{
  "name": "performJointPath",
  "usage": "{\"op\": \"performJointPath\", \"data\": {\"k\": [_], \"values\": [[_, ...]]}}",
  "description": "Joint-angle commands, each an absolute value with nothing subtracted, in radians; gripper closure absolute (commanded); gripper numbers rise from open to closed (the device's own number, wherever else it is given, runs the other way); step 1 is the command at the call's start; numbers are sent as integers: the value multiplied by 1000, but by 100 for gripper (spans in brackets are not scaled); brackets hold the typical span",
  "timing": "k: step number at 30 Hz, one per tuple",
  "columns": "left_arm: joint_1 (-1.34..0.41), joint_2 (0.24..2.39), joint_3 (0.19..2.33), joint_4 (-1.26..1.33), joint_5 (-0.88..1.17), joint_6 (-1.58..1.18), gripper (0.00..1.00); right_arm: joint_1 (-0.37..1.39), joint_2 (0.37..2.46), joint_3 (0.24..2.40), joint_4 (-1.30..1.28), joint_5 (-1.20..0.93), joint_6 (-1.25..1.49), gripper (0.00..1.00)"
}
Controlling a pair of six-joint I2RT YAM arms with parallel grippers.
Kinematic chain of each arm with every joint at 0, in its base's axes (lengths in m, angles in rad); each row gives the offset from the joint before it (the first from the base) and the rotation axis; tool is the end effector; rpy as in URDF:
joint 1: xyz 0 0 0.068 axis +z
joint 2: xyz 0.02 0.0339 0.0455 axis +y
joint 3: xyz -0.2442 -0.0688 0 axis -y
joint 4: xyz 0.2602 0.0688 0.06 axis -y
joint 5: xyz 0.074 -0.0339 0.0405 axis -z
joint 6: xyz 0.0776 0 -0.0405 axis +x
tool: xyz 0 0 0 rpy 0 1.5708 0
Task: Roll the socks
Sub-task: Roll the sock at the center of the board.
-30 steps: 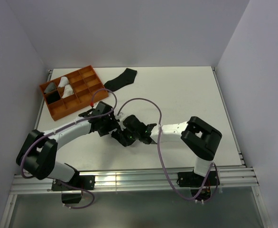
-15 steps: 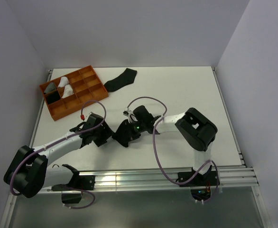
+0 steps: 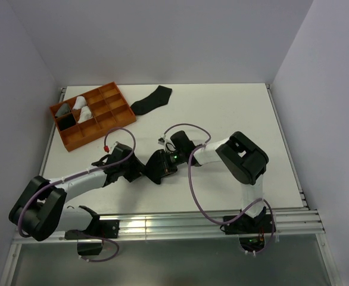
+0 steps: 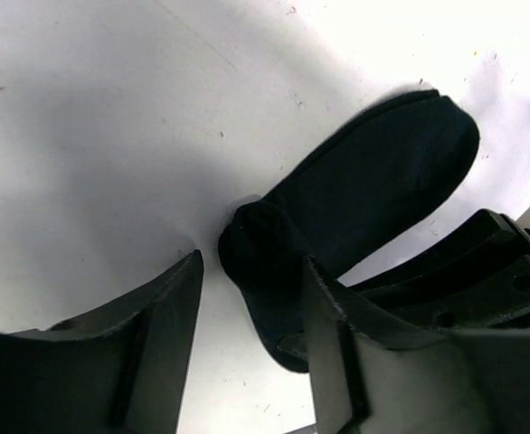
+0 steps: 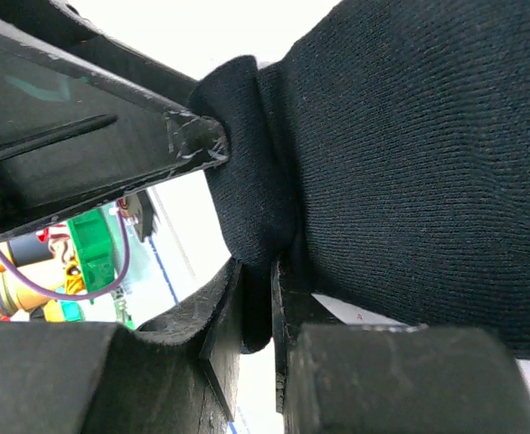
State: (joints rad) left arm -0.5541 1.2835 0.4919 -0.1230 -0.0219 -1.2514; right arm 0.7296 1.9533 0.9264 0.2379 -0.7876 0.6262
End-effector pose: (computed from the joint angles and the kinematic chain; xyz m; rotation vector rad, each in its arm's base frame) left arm 0.2295 -0.1400 0.0846 -0.9095 2.4732 -0.6863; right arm 0.2525 0.2995 0.0571 -0.5784 2.5712 1.5121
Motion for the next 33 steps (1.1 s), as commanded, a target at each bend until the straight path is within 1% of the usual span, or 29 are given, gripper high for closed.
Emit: {"op": "performJointPath", "data": {"k": [1, 2, 4, 5, 6, 7, 8, 9, 11, 12, 15, 17, 18, 22, 24, 27, 30, 33], "values": [[-558, 1324, 485, -123, -43, -1259, 48, 726, 1983, 951, 209, -788, 635, 100], [-558, 1344, 486, -121, -43, -1256, 51, 724, 1985, 953, 204, -787, 634, 100], [-557, 1380, 498, -121, -40, -1246, 55, 726, 1979, 956, 195, -769, 623, 100], [-558, 1394, 503, -126, -38, -1241, 60, 726, 1964, 953, 195, -759, 617, 100], [-557, 1407, 515, -138, -38, -1236, 63, 724, 1953, 951, 195, -750, 600, 98], [-558, 1432, 528, -149, -35, -1224, 66, 726, 1924, 943, 192, -723, 575, 92], [-558, 1443, 528, -149, -34, -1220, 67, 727, 1904, 937, 190, -704, 575, 88], [-558, 1453, 537, -161, -32, -1215, 68, 727, 1885, 931, 186, -681, 546, 79], [-558, 1476, 546, -169, -23, -1198, 69, 736, 1821, 916, 164, -593, 503, 69], [-558, 1482, 563, -176, -21, -1190, 69, 739, 1800, 911, 152, -554, 464, 60], [-558, 1499, 598, -218, -20, -1158, 69, 767, 1706, 881, 138, -401, 392, 49], [-558, 1512, 621, -259, -18, -1132, 68, 808, 1636, 851, 141, -303, 359, 45], [-558, 1516, 647, -270, -18, -1124, 68, 828, 1614, 842, 150, -213, 327, 43], [-558, 1514, 693, -322, -26, -1091, 68, 945, 1531, 799, 173, 39, 256, 39], [-558, 1514, 715, -344, -29, -1083, 68, 1023, 1526, 795, 184, 165, 219, 38], [-558, 1516, 733, -356, -25, -1072, 68, 1104, 1546, 808, 195, 268, 183, 38], [-558, 1519, 738, -354, -12, -1071, 67, 1162, 1610, 844, 192, 342, 153, 38], [-558, 1519, 741, -359, -9, -1069, 68, 1207, 1656, 873, 193, 376, 132, 39]]}}
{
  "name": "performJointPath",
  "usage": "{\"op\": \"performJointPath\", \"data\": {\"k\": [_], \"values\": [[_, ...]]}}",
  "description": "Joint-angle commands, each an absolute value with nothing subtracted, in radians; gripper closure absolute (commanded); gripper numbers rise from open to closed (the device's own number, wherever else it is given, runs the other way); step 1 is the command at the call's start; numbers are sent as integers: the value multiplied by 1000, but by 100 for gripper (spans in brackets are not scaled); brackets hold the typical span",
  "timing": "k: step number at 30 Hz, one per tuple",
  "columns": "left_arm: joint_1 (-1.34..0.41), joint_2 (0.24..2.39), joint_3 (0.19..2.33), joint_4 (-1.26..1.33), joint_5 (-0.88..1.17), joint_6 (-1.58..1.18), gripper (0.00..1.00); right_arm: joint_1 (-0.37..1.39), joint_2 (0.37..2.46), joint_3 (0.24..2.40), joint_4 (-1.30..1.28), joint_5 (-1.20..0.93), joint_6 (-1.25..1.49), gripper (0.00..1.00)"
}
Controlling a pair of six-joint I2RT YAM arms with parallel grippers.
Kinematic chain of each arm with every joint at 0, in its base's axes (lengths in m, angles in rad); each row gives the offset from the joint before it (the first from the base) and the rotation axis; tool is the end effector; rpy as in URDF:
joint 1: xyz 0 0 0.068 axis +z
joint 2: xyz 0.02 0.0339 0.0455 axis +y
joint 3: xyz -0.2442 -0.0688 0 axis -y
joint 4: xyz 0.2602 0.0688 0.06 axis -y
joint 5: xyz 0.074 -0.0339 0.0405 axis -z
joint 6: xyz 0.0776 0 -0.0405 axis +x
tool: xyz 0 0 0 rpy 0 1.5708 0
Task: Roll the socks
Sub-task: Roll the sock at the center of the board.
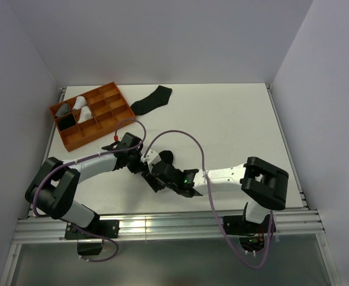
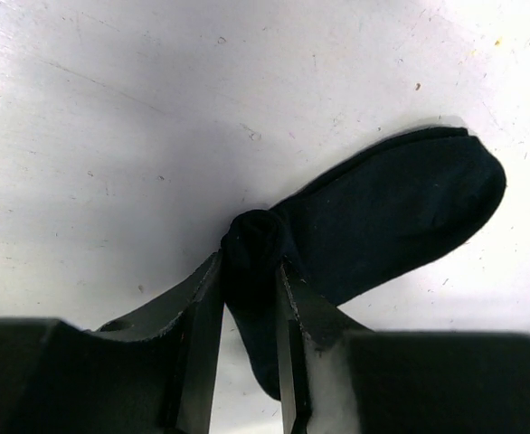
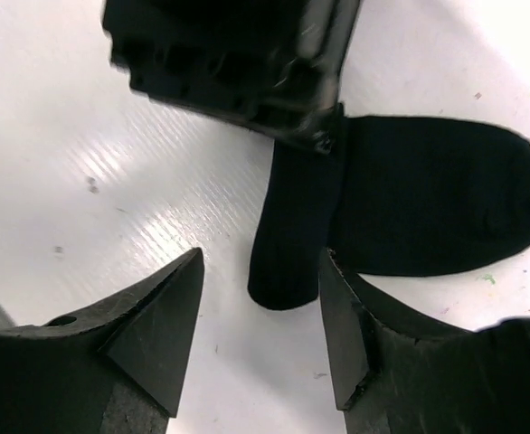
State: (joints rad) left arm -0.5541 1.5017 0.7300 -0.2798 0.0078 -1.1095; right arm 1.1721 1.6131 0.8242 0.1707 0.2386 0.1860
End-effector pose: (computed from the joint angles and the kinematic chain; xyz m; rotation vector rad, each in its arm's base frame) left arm 0.2605 -0.1619 0.0871 -0.7500 2.6414 -0.5464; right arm 0.1636 0.3412 0.1285 -0.9261 2.0124 0.5102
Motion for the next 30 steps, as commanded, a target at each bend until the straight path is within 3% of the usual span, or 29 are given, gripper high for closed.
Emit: {"op": "performJointPath", "data": {"k": [1, 16, 19, 25, 30], "values": [[-558, 1519, 739, -356, -9, -1069, 68, 1215, 1669, 882, 192, 380, 129, 39], [-563, 1532, 744, -350, 23, -1040, 68, 1230, 1853, 957, 152, 492, 138, 43], [-563, 1531, 745, -351, 28, -1034, 68, 1230, 1888, 963, 141, 499, 140, 53], [-563, 1493, 738, -348, 6, -1045, 59, 1197, 1852, 927, 138, 355, 166, 98], [-560, 1387, 723, -344, -37, -1104, 37, 1114, 1763, 870, 169, 93, 216, 100]]}}
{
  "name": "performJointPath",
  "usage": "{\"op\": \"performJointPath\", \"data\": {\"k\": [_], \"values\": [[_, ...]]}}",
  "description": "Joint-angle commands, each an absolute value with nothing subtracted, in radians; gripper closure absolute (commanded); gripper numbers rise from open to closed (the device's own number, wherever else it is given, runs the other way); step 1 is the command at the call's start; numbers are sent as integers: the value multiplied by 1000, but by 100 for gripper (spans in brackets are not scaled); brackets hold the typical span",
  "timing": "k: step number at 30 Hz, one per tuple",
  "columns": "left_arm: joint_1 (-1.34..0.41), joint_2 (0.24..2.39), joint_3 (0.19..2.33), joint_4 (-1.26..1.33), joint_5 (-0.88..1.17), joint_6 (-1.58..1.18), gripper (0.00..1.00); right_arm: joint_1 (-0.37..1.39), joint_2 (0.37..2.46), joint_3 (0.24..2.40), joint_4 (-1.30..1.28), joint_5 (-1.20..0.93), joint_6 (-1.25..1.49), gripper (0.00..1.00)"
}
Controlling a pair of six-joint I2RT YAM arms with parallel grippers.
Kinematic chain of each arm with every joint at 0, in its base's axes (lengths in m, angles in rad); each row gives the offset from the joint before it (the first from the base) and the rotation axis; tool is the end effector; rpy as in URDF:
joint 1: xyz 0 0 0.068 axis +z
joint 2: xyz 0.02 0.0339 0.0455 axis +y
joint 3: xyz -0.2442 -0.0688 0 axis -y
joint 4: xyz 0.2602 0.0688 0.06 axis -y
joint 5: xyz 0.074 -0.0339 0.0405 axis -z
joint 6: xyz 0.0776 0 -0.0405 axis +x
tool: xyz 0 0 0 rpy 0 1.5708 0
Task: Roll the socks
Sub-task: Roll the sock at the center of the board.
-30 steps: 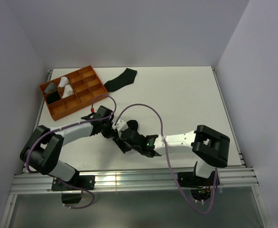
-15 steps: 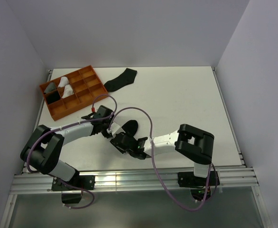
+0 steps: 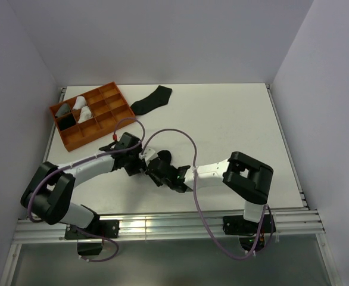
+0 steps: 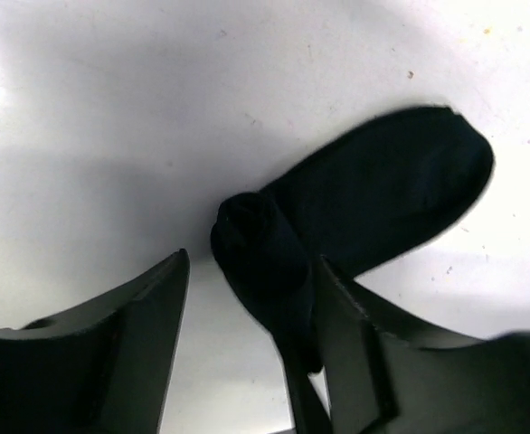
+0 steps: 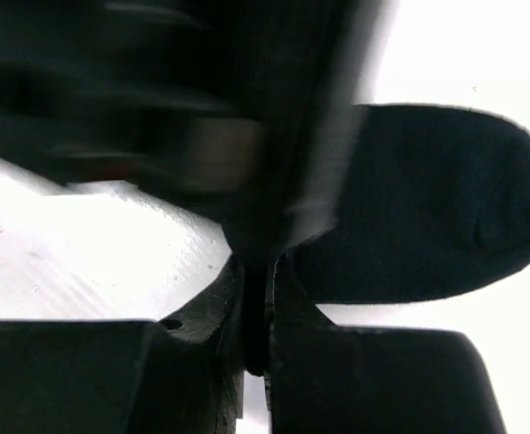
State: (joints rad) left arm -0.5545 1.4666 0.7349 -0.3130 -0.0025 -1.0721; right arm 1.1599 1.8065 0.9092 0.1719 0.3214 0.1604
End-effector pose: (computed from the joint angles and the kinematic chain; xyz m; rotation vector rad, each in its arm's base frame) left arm 0.2589 -0.1601 0.0961 -0.6994 2.6381 -0.5316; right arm 0.1809 0.3539 0.0870 -0.9415 2.0694 0.3351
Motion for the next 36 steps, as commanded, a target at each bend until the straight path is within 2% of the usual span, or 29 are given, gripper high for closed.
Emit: {"op": "performJointPath", "data": {"k": [1, 6, 12, 15, 26, 36], "values": [[-558, 1367, 710, -339, -47, -1117, 34, 1079, 1753, 861, 178, 46, 233, 100], [-555, 1197, 623, -292, -93, -1242, 25, 964, 1741, 816, 265, -323, 307, 100], [-561, 1060, 444, -127, -69, -1322, 25, 821, 1850, 825, 365, -663, 477, 100], [-575, 1051, 411, -72, -80, -1330, 26, 781, 1905, 827, 420, -741, 553, 100], [-592, 1163, 384, -9, -90, -1342, 38, 739, 2013, 844, 459, -813, 679, 100], [-592, 1158, 331, -9, -123, -1388, 47, 730, 2029, 903, 348, -808, 676, 100]]}}
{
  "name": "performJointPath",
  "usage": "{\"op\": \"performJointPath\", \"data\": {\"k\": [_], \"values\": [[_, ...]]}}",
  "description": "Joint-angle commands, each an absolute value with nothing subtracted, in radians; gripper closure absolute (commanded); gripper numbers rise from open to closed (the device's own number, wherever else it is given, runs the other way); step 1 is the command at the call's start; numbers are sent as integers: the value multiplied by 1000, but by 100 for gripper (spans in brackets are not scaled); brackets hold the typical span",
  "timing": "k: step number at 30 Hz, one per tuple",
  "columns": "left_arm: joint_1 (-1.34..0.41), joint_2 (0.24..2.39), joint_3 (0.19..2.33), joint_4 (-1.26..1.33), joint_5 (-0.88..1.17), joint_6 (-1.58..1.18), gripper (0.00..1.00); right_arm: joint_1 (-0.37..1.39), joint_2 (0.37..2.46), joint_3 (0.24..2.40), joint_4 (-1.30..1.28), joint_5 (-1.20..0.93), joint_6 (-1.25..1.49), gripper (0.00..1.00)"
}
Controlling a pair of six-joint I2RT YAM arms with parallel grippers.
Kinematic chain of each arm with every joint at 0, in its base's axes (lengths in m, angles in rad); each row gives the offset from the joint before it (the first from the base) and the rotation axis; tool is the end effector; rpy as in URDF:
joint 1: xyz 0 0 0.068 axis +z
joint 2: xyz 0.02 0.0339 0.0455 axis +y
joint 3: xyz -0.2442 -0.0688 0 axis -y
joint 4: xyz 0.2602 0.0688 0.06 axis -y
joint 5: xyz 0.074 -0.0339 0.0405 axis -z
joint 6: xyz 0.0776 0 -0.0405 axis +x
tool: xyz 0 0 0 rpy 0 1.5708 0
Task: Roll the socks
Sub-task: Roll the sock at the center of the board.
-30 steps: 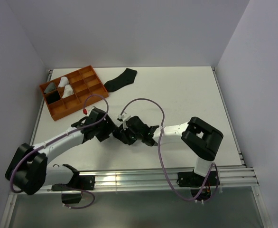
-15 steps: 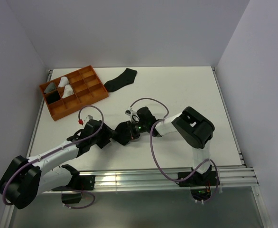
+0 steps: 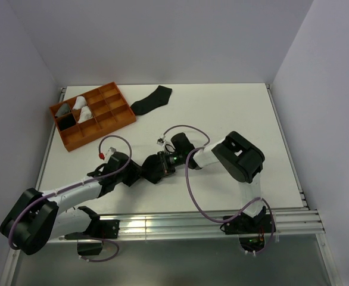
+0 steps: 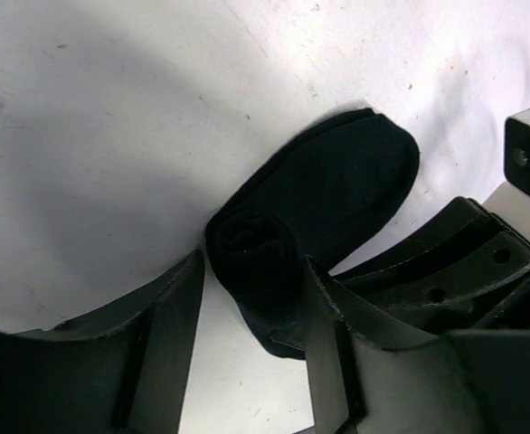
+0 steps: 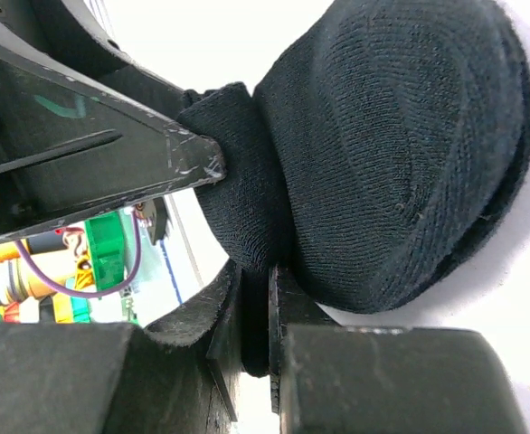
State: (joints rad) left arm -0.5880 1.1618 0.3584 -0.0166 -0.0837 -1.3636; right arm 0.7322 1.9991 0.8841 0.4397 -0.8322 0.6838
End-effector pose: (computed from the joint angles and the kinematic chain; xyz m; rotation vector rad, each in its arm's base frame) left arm 0.2116 -0.1333 0.0813 -1.0022 2.3422 -0.7716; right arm 0.2505 0.3023 0.0495 -0.5886 2.4764 1.6136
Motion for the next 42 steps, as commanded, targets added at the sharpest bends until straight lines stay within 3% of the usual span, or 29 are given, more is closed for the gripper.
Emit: {"op": "performJointPath", "data": {"k": [1, 10, 11, 14, 20, 23, 31, 42], "values": [[-592, 1164, 330, -9, -123, -1385, 49, 730, 2029, 910, 339, -810, 676, 100], [-592, 1273, 380, -78, -153, -1350, 73, 735, 1987, 943, 249, -773, 611, 96], [-592, 1281, 411, -101, -158, -1342, 86, 736, 1979, 946, 244, -767, 591, 95], [-592, 1321, 497, -208, -166, -1298, 96, 750, 1927, 940, 227, -706, 545, 78], [-592, 1436, 707, -440, -160, -1175, 97, 814, 1761, 874, 238, -449, 447, 50], [-592, 1483, 790, -517, -153, -1123, 96, 863, 1672, 824, 245, -234, 396, 43], [-592, 1580, 936, -638, -135, -1045, 96, 1081, 1531, 759, 281, 256, 230, 42], [-592, 1611, 939, -626, -95, -1032, 96, 1226, 1666, 845, 287, 377, 187, 44]]}}
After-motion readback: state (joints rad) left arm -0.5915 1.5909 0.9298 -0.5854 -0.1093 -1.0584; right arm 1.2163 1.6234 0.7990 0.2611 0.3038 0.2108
